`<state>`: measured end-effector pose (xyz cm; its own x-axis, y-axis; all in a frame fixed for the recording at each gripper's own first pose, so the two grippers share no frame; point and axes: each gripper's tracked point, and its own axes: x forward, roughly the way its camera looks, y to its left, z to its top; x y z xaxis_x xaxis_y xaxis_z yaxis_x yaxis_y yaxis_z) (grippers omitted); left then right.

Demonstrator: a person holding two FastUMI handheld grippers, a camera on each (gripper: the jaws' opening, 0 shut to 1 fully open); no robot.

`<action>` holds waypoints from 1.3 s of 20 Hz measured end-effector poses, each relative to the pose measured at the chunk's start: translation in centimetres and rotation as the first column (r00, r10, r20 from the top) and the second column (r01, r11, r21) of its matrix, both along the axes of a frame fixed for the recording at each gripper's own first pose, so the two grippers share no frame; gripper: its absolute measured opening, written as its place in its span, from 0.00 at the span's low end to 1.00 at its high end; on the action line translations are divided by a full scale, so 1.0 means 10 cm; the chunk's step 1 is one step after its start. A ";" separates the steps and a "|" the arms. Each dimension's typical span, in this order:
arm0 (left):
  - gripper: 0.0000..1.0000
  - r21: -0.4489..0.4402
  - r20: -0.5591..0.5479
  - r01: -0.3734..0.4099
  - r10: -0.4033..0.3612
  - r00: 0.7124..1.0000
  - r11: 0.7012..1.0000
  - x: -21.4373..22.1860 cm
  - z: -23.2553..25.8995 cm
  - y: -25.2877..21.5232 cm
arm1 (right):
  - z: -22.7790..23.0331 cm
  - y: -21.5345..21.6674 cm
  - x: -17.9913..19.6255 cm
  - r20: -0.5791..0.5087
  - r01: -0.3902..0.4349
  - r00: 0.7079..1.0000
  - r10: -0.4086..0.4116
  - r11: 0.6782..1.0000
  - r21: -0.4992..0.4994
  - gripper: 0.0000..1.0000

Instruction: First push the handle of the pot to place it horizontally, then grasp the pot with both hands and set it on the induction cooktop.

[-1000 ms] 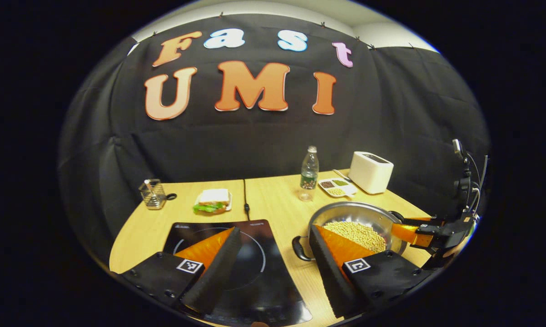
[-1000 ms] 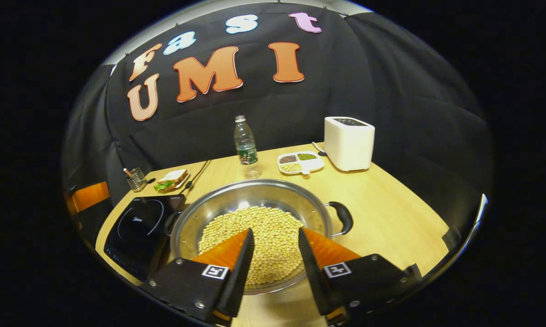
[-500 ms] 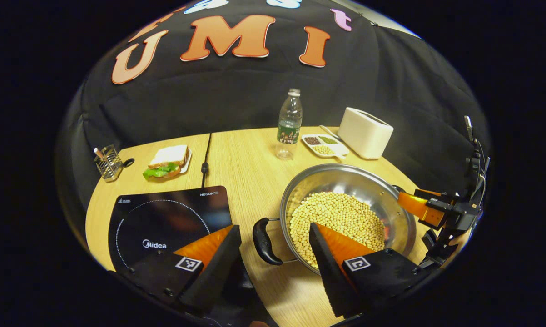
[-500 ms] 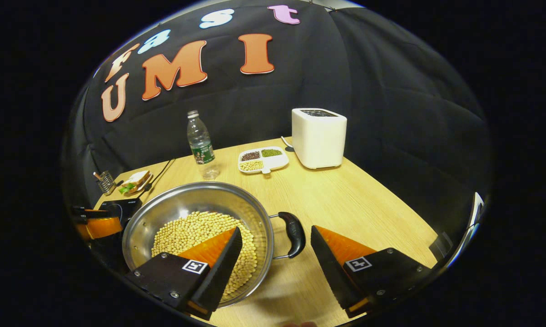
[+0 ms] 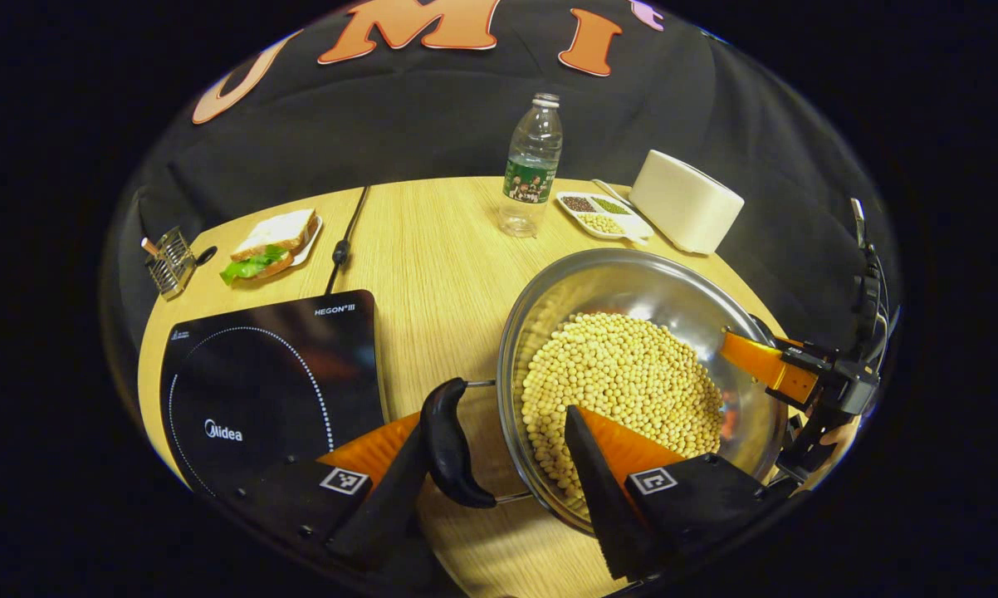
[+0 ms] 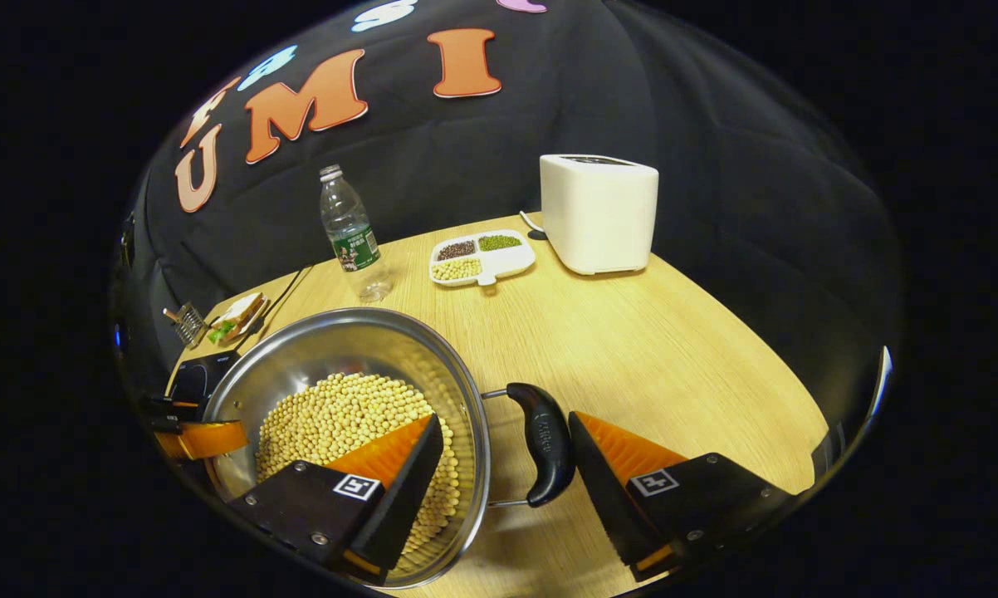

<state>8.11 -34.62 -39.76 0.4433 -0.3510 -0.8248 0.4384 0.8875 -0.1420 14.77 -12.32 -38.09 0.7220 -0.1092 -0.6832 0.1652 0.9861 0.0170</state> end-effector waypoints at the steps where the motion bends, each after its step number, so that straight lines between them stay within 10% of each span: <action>1: 0.98 0.053 -0.002 -0.002 0.002 1.000 0.999 0.02 -0.06 0.11 | -0.01 -0.03 -0.01 -0.008 0.013 1.000 -0.013 1.000 -0.005 0.91; 3: 0.74 0.031 -0.013 -0.025 0.026 1.000 0.999 0.03 -0.04 0.06 | -0.05 -0.04 0.03 -0.002 0.015 1.000 -0.015 1.000 0.019 0.66; 8: 0.57 0.040 0.015 -0.054 0.054 0.998 0.998 0.08 0.08 0.11 | 0.18 0.02 -0.04 0.009 0.054 0.998 -0.055 0.996 0.069 0.51; 26: 0.59 0.057 0.119 -0.245 0.237 0.964 0.968 0.02 1.27 1.83 | 1.20 1.77 -0.15 0.113 -0.140 0.986 0.124 0.979 0.145 0.46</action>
<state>8.28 -16.29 -27.03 0.5977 -0.1655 -0.7844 0.2199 0.9748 -0.0382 13.27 5.41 -26.05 0.7901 0.0911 -0.6062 0.0235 0.9837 0.1784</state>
